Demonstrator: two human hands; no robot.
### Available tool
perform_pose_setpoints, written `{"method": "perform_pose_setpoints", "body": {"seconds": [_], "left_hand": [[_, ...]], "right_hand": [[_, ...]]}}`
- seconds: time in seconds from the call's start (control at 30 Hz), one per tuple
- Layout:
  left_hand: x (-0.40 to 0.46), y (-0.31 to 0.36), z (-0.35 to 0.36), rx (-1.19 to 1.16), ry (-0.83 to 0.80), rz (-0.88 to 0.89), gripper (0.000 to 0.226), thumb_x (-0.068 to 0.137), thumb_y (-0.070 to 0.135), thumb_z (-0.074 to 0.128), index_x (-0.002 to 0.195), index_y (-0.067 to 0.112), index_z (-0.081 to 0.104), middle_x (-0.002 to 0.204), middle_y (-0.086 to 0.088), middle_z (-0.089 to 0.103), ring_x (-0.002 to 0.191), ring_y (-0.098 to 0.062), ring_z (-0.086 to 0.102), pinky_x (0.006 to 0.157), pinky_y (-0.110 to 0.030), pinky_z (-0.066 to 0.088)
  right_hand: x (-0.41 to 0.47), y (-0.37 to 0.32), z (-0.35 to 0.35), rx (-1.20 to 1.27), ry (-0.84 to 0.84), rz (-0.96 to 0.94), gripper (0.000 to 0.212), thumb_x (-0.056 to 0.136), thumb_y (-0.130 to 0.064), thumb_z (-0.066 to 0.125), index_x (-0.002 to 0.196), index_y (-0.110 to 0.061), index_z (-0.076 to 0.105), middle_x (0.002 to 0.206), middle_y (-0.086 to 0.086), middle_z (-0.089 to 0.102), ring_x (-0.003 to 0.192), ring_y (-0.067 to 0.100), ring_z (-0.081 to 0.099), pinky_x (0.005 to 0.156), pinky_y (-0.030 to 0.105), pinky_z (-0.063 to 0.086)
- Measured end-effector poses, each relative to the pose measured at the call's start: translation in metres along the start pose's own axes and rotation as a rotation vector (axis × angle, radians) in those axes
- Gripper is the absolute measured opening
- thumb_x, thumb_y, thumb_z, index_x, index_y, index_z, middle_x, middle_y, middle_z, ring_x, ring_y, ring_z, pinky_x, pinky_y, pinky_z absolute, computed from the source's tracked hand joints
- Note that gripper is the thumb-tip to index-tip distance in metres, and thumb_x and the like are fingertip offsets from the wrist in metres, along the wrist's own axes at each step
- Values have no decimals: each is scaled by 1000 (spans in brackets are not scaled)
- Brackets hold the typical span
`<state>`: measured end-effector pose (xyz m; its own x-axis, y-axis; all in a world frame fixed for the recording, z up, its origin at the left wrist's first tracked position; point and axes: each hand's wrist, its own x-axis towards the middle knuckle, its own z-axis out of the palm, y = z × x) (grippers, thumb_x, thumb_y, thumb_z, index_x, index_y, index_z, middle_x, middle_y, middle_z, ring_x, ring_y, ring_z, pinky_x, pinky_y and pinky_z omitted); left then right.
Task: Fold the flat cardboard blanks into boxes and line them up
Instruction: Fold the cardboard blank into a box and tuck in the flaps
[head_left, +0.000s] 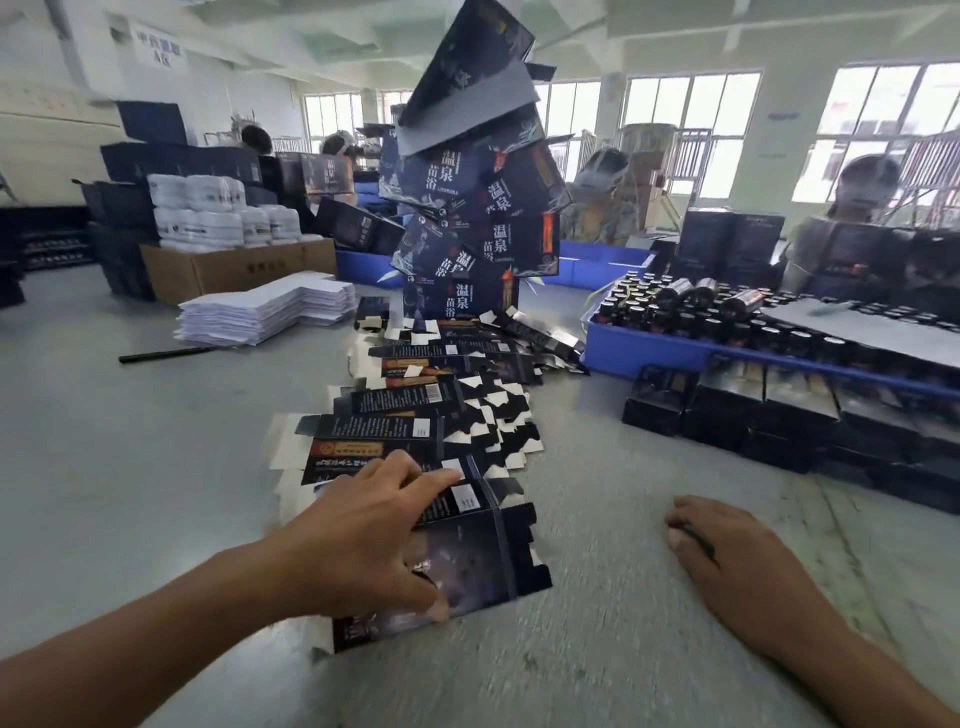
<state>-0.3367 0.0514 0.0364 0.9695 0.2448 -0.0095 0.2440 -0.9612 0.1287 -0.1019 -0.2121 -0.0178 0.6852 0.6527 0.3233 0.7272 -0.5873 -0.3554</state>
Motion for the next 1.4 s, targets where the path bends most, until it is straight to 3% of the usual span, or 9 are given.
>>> {"method": "perform_pose_setpoints", "body": {"seconds": [0.13,0.33,0.43,0.63,0.8,0.9,1.0,1.27,1.4], "left_hand": [[-6,1,-2,-69,98,18,114,70,70,75,157,41,7,109,30,25,94,-1,45,70,-13,40],[-4,0,-24,-306,248,48,85,79,44,81,151,39,36,110,24,49,98,2,55,76,-11,51],[3,10,-34,-481,287,47,76,81,32,81,146,37,44,106,17,60,92,0,65,64,-12,54],[25,56,-48,-655,269,194,69,88,27,76,146,44,42,107,14,62,91,5,67,62,-17,57],[47,107,-39,-490,254,294,82,85,53,71,154,41,28,125,24,48,104,5,54,85,-19,53],[56,136,-21,-246,259,346,122,57,97,51,153,47,-6,152,27,12,136,-2,17,118,-34,22],[63,159,-1,-108,314,389,132,52,102,44,149,44,-24,160,23,-5,146,-4,-1,123,-38,4],[61,167,20,-262,547,425,111,71,74,66,152,42,-2,149,15,40,128,-3,26,108,-25,18],[54,168,24,-203,549,478,89,73,67,59,147,33,23,143,14,41,116,7,29,104,-23,22]], "right_hand": [[-1,-3,-2,-2,13,-3,13,99,-24,59,106,-19,70,113,-4,69,93,7,51,84,21,40],[-6,-14,-13,73,20,25,25,100,-27,58,122,-21,68,117,-8,68,102,6,59,91,20,45],[-8,-34,-26,300,26,70,21,98,-39,57,114,-31,69,101,-22,69,93,-5,64,87,20,52],[-20,-72,-79,1105,-203,234,44,86,-57,60,107,-22,76,101,14,75,87,23,73,72,34,60],[-39,-68,-98,1032,-44,252,18,100,-28,59,99,-22,76,97,9,77,85,24,74,66,31,60],[-53,-59,-105,1039,54,302,21,101,-25,57,92,-26,76,92,6,78,78,17,73,60,23,54],[-66,-49,-107,1068,100,340,20,100,-30,58,94,-27,77,95,7,77,83,20,75,62,23,55],[-100,-15,-107,1105,224,426,44,88,-53,54,109,-20,73,102,6,77,93,23,75,76,37,57],[-108,-17,-110,922,282,269,33,82,-51,64,103,-26,67,100,-6,77,92,12,74,79,32,60]]}}
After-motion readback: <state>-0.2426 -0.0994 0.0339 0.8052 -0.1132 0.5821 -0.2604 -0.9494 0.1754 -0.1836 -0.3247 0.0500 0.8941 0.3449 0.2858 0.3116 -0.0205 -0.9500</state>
